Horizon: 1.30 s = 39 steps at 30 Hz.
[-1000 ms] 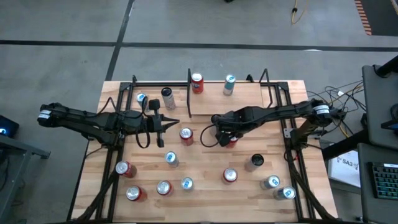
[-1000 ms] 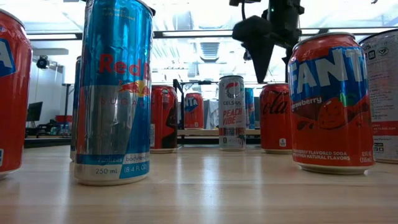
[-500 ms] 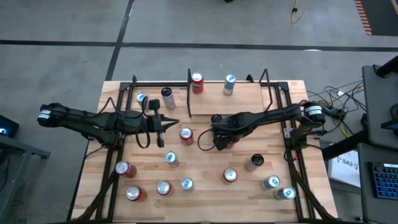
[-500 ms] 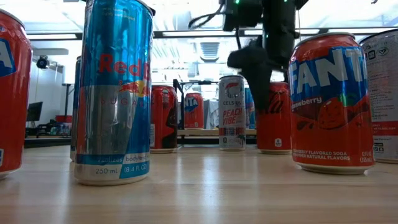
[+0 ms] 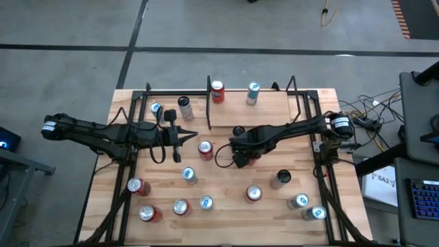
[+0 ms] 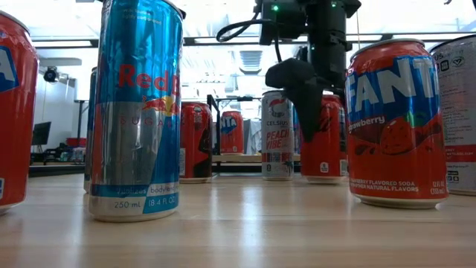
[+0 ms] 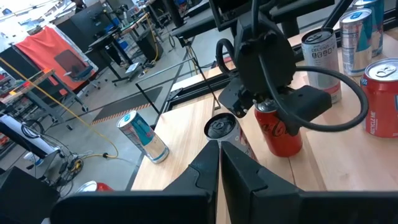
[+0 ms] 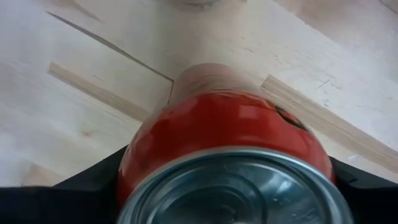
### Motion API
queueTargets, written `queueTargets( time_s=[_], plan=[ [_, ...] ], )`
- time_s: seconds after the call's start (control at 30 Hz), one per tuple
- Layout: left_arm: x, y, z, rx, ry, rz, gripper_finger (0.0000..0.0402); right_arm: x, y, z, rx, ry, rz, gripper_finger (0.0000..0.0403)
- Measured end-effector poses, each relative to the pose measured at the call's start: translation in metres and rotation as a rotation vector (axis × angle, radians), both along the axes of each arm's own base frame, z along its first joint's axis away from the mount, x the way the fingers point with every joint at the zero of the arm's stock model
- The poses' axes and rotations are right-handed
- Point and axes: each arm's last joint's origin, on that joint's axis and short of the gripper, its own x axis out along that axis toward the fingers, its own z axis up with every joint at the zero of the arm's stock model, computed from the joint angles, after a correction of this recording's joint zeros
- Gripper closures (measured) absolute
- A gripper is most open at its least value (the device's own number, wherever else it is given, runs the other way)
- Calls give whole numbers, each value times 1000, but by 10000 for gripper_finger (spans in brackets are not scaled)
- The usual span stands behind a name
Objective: Place canned beverage on shelf
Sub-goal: Put the dark red soda can on the shelf
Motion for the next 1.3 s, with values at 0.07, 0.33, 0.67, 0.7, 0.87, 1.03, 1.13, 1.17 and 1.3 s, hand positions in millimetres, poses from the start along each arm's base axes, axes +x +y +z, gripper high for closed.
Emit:
queueTargets(
  time_s=[0.07, 0.33, 0.67, 0.7, 0.87, 1.03, 1.13, 1.17, 1.3],
  plan=[
    [0, 0, 0, 0, 0, 0, 402, 1, 0, 3, 6, -10, 2, 113],
    [0, 0, 0, 0, 0, 0, 402, 0, 2, 37, 77, -8, 24, 113],
    [0, 0, 0, 0, -1, 0, 402, -18, -34, 106, 8, 76, 34, 113],
    [0, 0, 0, 0, -1, 0, 402, -19, -43, 111, -3, 67, 41, 113],
    [0, 0, 0, 0, -1, 0, 402, -30, -93, 119, -56, 50, 70, 113],
    [0, 0, 0, 0, -1, 0, 402, -43, -140, 108, -81, 60, 136, 113],
    [0, 0, 0, 0, -1, 0, 402, -49, -159, 98, -86, 48, 203, 113],
    [0, 0, 0, 0, -1, 0, 402, -52, -164, 94, -82, 50, 214, 113],
    [0, 0, 0, 3, 1, -1, 402, -58, -177, 78, -70, 41, 232, 113]
  ],
)
